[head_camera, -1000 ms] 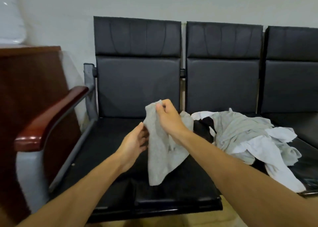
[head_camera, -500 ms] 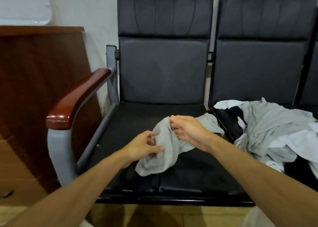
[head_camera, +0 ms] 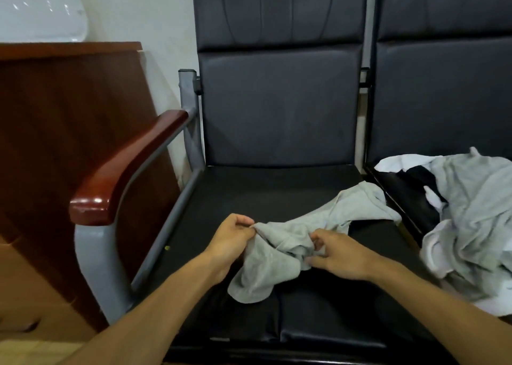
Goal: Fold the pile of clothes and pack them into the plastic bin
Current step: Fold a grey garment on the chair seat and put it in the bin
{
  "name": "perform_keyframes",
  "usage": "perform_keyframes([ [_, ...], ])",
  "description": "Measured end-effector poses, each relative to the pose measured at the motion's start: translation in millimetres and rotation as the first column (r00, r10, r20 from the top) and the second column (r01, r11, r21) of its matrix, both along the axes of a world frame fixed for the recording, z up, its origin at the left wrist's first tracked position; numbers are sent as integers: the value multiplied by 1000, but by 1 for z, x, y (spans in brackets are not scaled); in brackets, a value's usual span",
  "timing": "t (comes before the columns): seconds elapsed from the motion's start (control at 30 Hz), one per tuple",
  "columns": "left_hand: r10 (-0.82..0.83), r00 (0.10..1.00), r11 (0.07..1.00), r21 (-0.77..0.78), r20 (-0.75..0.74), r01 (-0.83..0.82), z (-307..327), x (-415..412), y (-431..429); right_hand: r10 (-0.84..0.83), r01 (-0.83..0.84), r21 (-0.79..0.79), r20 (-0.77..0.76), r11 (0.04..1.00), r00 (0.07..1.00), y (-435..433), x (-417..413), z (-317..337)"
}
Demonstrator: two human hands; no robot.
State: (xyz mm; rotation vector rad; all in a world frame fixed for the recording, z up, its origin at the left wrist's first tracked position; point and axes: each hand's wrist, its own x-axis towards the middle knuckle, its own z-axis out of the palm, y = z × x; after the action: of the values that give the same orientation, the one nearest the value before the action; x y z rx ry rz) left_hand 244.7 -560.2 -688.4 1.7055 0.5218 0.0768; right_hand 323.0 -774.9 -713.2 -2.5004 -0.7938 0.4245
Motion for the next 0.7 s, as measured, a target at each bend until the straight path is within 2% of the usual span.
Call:
perform_keyframes([
  [0.1,118,993,989,94,-27,-115,-5,1,9,-44,44,82,-3,996,999,17,3,-6],
  [0.17,147,987,981,134,-67,-137,-8,1,17,-88,87,123,3,989,996,27,6,-11],
  [0.2,133,987,984,132,-85,-122,-9,1,20,-108,105,127,15,986,994,30,5,-12],
  [0.27,72,994,997,29,-86,-70,-7,-3,20,-144,147,182,-31,972,989,34,4,-11],
  [0.33,-31,996,999,-32,-81,29,-8,-7,17,-177,237,338,-199,911,964,36,2,-2],
  [0.43,-135,986,981,124,-95,147,-10,-13,8,-191,442,503,-474,742,860,36,0,12],
  [0.5,-109,992,979,164,-65,118,-11,-13,5,-181,580,516,-629,630,756,31,-2,22],
  [0.53,-89,995,987,127,-38,93,-9,-12,5,-154,618,523,-677,587,719,27,-4,27],
  [0.6,-52,999,998,-43,12,53,-2,-11,3,-91,657,559,-723,506,685,19,-7,39],
  [0.63,-38,999,990,-138,30,42,1,-11,2,-103,643,576,-700,505,707,14,-9,44],
  [0.7,-4,999,960,-279,40,15,7,-12,-1,-199,558,564,-572,609,796,7,-13,47],
])
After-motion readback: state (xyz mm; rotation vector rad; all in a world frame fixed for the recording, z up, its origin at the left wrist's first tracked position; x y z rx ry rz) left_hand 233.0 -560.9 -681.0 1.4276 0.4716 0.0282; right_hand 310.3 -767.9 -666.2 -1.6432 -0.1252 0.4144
